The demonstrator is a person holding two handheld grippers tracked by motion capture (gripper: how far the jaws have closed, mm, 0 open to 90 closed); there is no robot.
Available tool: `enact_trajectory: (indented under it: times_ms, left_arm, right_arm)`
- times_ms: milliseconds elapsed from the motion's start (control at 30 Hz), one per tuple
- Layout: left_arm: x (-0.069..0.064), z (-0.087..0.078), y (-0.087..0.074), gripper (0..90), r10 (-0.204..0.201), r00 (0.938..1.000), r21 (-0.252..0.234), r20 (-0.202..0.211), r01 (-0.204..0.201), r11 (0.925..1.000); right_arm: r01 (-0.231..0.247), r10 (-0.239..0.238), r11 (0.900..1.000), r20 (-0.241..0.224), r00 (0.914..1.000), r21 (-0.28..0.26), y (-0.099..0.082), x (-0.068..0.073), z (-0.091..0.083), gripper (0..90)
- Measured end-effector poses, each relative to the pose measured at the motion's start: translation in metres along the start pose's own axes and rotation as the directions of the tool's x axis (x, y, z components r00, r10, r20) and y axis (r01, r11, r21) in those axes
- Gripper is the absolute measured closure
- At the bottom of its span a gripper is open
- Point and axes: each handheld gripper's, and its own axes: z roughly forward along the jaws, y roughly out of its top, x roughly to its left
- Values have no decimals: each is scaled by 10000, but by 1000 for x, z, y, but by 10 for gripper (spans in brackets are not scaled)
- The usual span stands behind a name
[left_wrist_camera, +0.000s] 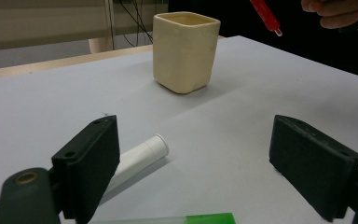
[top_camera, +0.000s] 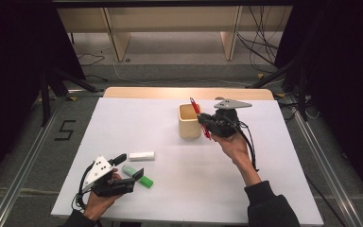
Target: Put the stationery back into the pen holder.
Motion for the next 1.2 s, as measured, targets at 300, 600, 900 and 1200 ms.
enact_trajectory:
  times_ms: [300, 600, 900, 1200]
  left_arm:
    - [0, 0, 0, 157, -12, 10000, 1, 20, 12, 10000]
    - [0, 0, 0, 157, -5, 10000, -1, 35, 5, 10000]
    - [0, 0, 0, 157, -24, 10000, -10, 27, 24, 10000]
    - [0, 0, 0, 157, 21, 10000, -10, 37, -21, 10000]
  right_arm:
    - [-217, 221, 9991, 114, 9997, -356, 17, -6, 11, 795]
    - [-369, 384, 9976, 252, 9989, -580, 32, -10, 22, 795]
    - [-585, 610, 9963, 398, 9973, -630, 36, -14, 33, 795]
    - [-640, 671, 9961, 515, 9964, -605, 36, -17, 41, 795]
